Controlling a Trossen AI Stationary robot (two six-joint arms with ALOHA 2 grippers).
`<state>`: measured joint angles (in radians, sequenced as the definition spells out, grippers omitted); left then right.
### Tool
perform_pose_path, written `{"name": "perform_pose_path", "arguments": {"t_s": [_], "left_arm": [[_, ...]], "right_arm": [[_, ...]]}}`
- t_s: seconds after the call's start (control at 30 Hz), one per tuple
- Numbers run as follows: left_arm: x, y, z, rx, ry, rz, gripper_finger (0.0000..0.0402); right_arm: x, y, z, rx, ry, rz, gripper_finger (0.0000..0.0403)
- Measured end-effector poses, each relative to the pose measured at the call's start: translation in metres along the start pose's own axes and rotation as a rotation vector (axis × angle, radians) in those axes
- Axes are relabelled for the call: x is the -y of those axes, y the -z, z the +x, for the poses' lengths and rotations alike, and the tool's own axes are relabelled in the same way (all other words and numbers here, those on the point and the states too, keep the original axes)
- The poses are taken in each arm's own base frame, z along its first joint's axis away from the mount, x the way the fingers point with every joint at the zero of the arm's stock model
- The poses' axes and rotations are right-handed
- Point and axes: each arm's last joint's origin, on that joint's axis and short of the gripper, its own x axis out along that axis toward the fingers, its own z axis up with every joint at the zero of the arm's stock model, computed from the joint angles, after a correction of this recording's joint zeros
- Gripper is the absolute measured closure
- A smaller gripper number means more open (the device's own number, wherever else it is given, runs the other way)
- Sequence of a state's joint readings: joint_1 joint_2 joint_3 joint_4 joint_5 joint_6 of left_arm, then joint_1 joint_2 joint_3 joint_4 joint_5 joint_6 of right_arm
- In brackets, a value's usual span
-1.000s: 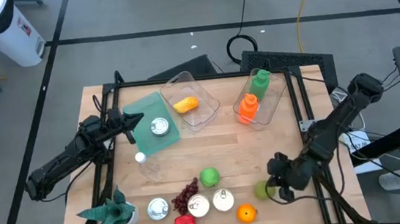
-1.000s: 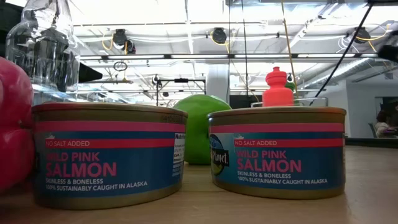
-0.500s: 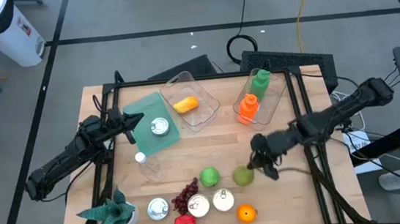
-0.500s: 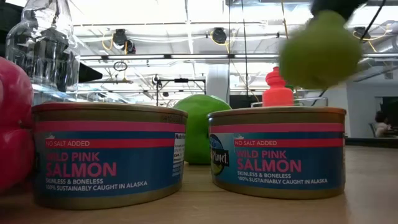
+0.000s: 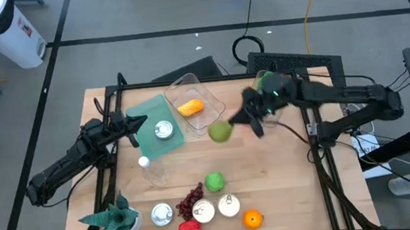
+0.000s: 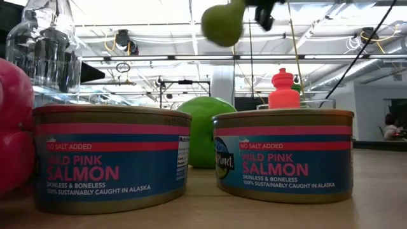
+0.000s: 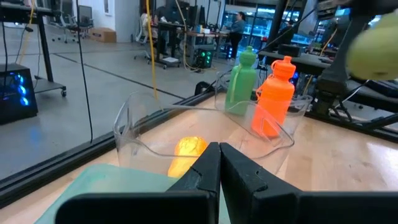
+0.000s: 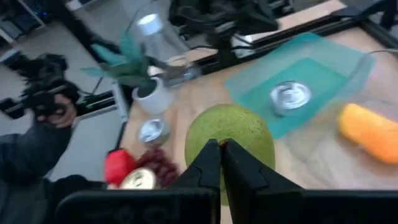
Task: Pick & Place Food Item
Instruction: Put the green pear into the left transparent bin
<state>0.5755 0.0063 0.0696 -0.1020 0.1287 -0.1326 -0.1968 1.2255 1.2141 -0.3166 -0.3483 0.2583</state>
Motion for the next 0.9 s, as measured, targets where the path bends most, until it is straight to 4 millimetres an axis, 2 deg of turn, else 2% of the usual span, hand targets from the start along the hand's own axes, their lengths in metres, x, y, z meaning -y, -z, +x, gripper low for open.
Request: {"name": "perform_pose_path", "arguments": {"t_s": [0.23, 0.4, 0.63, 0.9], "left_arm": [[-0.001, 0.000, 0.000, 0.007, -0.025, 0.007, 0.0387], [-0.001, 0.000, 0.000, 0.006, -0.025, 0.007, 0.0387], [-0.001, 0.000, 0.000, 0.006, -0.026, 0.027, 0.0387], [-0.001, 0.000, 0.000, 0.006, -0.035, 0.050, 0.0387]], "right_arm": [[0.061, -0.032, 0.039, 0.036, 0.091, -0.010, 0.0402], [0.099, -0.044, 0.060, 0.059, 0.149, -0.016, 0.0402], [0.140, -0.025, 0.088, -0.036, 0.210, 0.006, 0.0402], [0.168, -0.006, 0.105, -0.101, 0.258, 0.022, 0.0402]]}}
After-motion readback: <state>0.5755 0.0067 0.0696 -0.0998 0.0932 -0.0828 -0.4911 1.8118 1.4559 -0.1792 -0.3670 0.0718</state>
